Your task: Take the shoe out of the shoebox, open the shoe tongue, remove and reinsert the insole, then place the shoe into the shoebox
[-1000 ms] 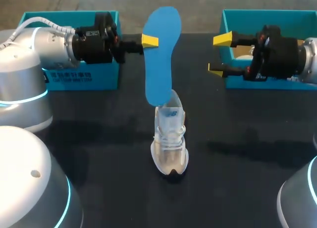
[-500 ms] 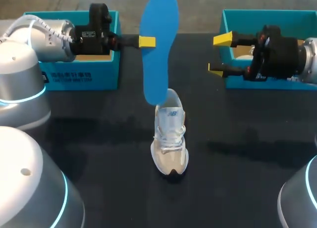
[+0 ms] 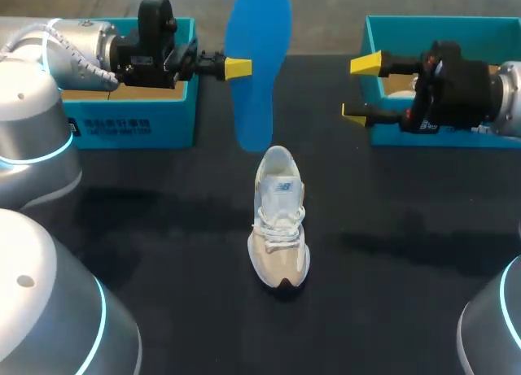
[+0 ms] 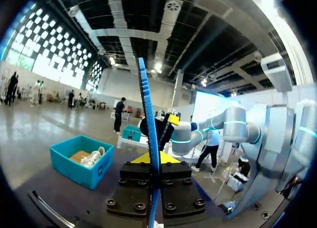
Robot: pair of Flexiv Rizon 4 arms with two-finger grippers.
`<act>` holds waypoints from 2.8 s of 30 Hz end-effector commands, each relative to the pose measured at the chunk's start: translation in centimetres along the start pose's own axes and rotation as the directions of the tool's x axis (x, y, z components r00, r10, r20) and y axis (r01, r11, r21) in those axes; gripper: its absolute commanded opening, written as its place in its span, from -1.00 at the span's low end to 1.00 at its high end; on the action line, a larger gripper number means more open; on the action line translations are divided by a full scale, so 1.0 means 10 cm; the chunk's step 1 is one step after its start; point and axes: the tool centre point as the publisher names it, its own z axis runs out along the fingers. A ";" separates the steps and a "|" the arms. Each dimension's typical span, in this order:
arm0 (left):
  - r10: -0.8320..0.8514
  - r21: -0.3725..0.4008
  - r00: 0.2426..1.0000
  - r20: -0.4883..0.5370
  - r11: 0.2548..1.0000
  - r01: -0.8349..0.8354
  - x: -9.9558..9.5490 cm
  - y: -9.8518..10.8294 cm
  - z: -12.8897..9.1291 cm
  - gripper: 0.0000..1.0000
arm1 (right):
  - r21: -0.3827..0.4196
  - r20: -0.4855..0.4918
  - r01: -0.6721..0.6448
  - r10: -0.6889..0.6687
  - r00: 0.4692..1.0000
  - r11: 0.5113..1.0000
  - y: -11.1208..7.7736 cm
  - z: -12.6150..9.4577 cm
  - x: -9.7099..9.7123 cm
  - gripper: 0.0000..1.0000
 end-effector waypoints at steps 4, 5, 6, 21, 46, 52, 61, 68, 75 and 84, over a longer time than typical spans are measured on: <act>0.400 0.020 0.916 0.017 0.916 -0.400 0.01 0.01 -0.01 -1.00 | -0.003 0.002 -0.001 0.001 1.000 1.000 0.00 0.02 0.00 1.00; 0.400 0.020 0.916 0.017 0.916 -0.400 0.01 0.01 -0.01 -1.00 | -0.003 0.002 -0.001 0.001 1.000 1.000 0.00 0.02 0.00 1.00; 0.400 0.020 0.916 0.017 0.916 -0.400 0.01 0.01 -0.01 -1.00 | -0.003 0.002 -0.001 0.001 1.000 1.000 0.00 0.02 0.00 1.00; 0.592 -0.024 0.806 -0.001 0.806 -0.592 0.02 -0.01 0.01 -1.00 | -0.003 0.002 -0.001 0.001 1.000 1.000 0.00 0.02 0.00 1.00; 0.987 -0.046 0.161 -0.009 0.161 -0.986 0.02 0.00 0.02 -1.00 | -0.003 0.002 -0.001 0.001 1.000 1.000 0.00 0.02 0.00 1.00; 0.997 -0.037 0.078 -0.027 0.077 -0.996 0.05 0.00 0.03 -1.00 | -0.003 0.002 -0.001 0.001 1.000 1.000 0.00 0.02 0.00 1.00; 0.990 -0.037 -0.119 -0.077 -0.122 -0.992 0.09 0.03 0.07 -1.00 | 0.030 -0.002 -0.022 0.022 1.000 0.999 0.06 0.06 0.02 1.00; 0.982 -0.048 -0.173 -0.072 -0.176 -0.983 0.08 0.04 0.09 -1.00 | 0.056 0.005 -0.042 0.042 0.999 0.998 0.11 0.15 0.03 1.00; 0.971 -0.065 -0.228 -0.077 -0.234 -0.970 0.06 0.05 0.09 -1.00 | 0.106 0.018 -0.063 0.062 0.998 0.992 0.14 0.32 0.03 1.00; 0.948 -0.078 -0.307 -0.084 -0.314 -0.946 0.03 0.04 0.13 -1.00 | 0.161 0.027 -0.084 0.081 0.996 0.983 0.13 0.50 0.04 1.00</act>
